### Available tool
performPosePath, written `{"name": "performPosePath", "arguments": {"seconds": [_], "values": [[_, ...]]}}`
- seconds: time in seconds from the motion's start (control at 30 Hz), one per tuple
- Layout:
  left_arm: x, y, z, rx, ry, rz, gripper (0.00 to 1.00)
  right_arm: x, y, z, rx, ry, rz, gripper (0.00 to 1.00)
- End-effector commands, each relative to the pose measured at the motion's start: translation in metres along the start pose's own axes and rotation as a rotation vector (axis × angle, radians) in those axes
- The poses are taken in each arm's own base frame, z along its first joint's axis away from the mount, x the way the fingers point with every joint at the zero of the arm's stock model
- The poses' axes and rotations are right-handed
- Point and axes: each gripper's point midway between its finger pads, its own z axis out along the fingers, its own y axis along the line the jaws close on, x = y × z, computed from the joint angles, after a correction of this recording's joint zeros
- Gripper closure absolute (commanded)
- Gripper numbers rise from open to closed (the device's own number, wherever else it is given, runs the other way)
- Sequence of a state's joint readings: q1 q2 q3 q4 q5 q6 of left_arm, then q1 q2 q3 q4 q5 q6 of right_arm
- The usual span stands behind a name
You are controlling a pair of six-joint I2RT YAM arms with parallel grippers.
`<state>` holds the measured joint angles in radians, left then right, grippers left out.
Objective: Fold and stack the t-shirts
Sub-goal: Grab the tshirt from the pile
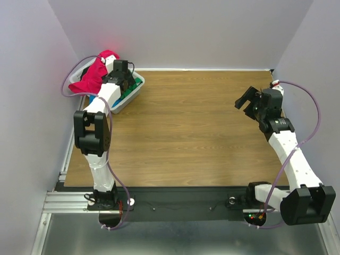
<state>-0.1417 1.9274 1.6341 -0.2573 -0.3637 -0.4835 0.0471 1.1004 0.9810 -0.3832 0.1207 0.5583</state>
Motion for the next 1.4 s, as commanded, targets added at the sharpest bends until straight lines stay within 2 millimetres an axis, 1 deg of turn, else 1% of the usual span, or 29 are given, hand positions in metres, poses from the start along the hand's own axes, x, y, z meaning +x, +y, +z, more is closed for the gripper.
{"name": "performPosePath", "arguments": {"seconds": [0.0, 0.03, 0.07, 0.1, 0.13, 0.17, 0.2, 0.27, 0.3, 0.33, 0.47, 0.5, 0.53, 0.57, 0.63, 0.67, 0.73, 0.77, 0.83, 0.87, 0.93, 1.0, 1.03, 1.17, 1.23, 1.27, 1.3, 1.33, 1.37], "values": [[-0.013, -0.003, 0.011, 0.000, -0.019, 0.011, 0.16, -0.011, 0.018, 0.003, -0.077, -0.025, 0.009, 0.00], [-0.013, -0.005, 0.013, 0.002, -0.017, 0.013, 0.22, -0.007, 0.018, 0.006, -0.078, -0.011, 0.012, 0.00], [-0.013, -0.005, 0.016, 0.003, -0.015, 0.011, 0.31, -0.004, 0.018, 0.007, -0.082, -0.001, 0.010, 0.00], [-0.010, -0.006, 0.019, 0.004, -0.010, 0.016, 0.43, -0.002, 0.019, 0.008, -0.087, 0.009, 0.012, 0.00], [-0.013, -0.007, 0.019, 0.006, -0.013, 0.014, 0.61, 0.001, 0.017, 0.010, -0.084, 0.016, 0.013, 0.00], [-0.013, -0.007, 0.021, -0.002, -0.012, 0.017, 0.68, 0.001, 0.017, 0.010, -0.082, 0.016, 0.013, 0.00], [-0.013, -0.006, 0.020, -0.007, -0.006, 0.020, 0.79, 0.001, 0.016, 0.010, -0.081, 0.015, 0.013, 0.00], [-0.021, -0.009, 0.015, 0.003, -0.018, 0.014, 0.87, 0.000, 0.016, 0.007, -0.082, 0.005, 0.013, 0.00], [-0.023, -0.009, 0.012, 0.007, -0.021, 0.011, 0.95, 0.000, 0.016, 0.006, -0.082, 0.002, 0.013, 0.00], [-0.025, -0.010, 0.010, 0.012, -0.024, 0.011, 0.99, -0.001, 0.016, 0.005, -0.087, 0.000, 0.011, 0.00], [-0.046, -0.017, -0.011, 0.057, -0.058, -0.004, 1.00, 0.002, 0.017, 0.000, -0.103, 0.001, 0.000, 0.00], [-0.057, -0.021, -0.024, 0.086, -0.075, -0.010, 1.00, 0.003, 0.018, -0.001, -0.113, 0.004, -0.002, 0.00], [-0.062, -0.022, -0.031, 0.098, -0.081, -0.010, 1.00, 0.004, 0.019, -0.002, -0.121, 0.007, -0.004, 0.00], [-0.075, -0.024, -0.045, 0.120, -0.110, -0.023, 1.00, 0.003, 0.020, -0.004, -0.128, 0.006, -0.008, 0.00], [-0.089, -0.027, -0.063, 0.152, -0.138, -0.025, 1.00, 0.004, 0.019, -0.007, -0.133, 0.002, -0.010, 0.00], [-0.103, -0.027, -0.079, 0.171, -0.169, -0.039, 1.00, 0.005, 0.024, -0.010, -0.160, 0.010, -0.009, 0.00], [-0.117, -0.029, -0.097, 0.196, -0.194, -0.047, 1.00, 0.005, 0.023, -0.014, -0.164, 0.002, -0.008, 0.00], [-0.134, -0.033, -0.115, 0.230, -0.229, -0.058, 1.00, 0.005, 0.023, -0.016, -0.166, -0.001, -0.005, 0.00], [-0.150, -0.036, -0.134, 0.264, -0.265, -0.063, 1.00, 0.006, 0.023, -0.019, -0.175, 0.000, -0.005, 0.00], [-0.162, -0.038, -0.146, 0.285, -0.295, -0.074, 1.00, 0.005, 0.024, -0.022, -0.183, -0.007, -0.005, 0.00], [-0.178, -0.042, -0.169, 0.331, -0.331, -0.087, 1.00, 0.003, 0.025, -0.025, -0.188, -0.015, -0.007, 0.00], [-0.200, -0.051, -0.201, 0.416, -0.381, -0.102, 1.00, 0.002, 0.025, -0.028, -0.193, -0.025, -0.008, 0.00], [-0.207, -0.055, -0.216, 0.453, -0.398, -0.106, 1.00, 0.001, 0.026, -0.030, -0.198, -0.031, -0.009, 0.00], [-0.217, -0.081, -0.266, 0.624, -0.429, -0.079, 1.00, 0.000, 0.027, -0.032, -0.206, -0.034, -0.016, 0.00], [-0.212, -0.103, -0.307, 0.752, -0.442, -0.033, 1.00, 0.000, 0.028, -0.034, -0.216, -0.035, -0.018, 0.00], [-0.208, -0.112, -0.322, 0.794, -0.449, -0.016, 1.00, 0.000, 0.029, -0.035, -0.220, -0.032, -0.016, 0.00], [-0.207, -0.115, -0.345, 0.833, -0.479, 0.013, 1.00, 0.002, 0.029, -0.035, -0.224, -0.030, -0.015, 0.00], [-0.192, -0.133, -0.368, 0.904, -0.471, 0.038, 1.00, 0.001, 0.030, -0.039, -0.233, -0.036, -0.016, 0.00], [-0.190, -0.134, -0.393, 0.952, -0.493, 0.045, 1.00, 0.000, 0.030, -0.041, -0.236, -0.042, -0.015, 0.00]]}}
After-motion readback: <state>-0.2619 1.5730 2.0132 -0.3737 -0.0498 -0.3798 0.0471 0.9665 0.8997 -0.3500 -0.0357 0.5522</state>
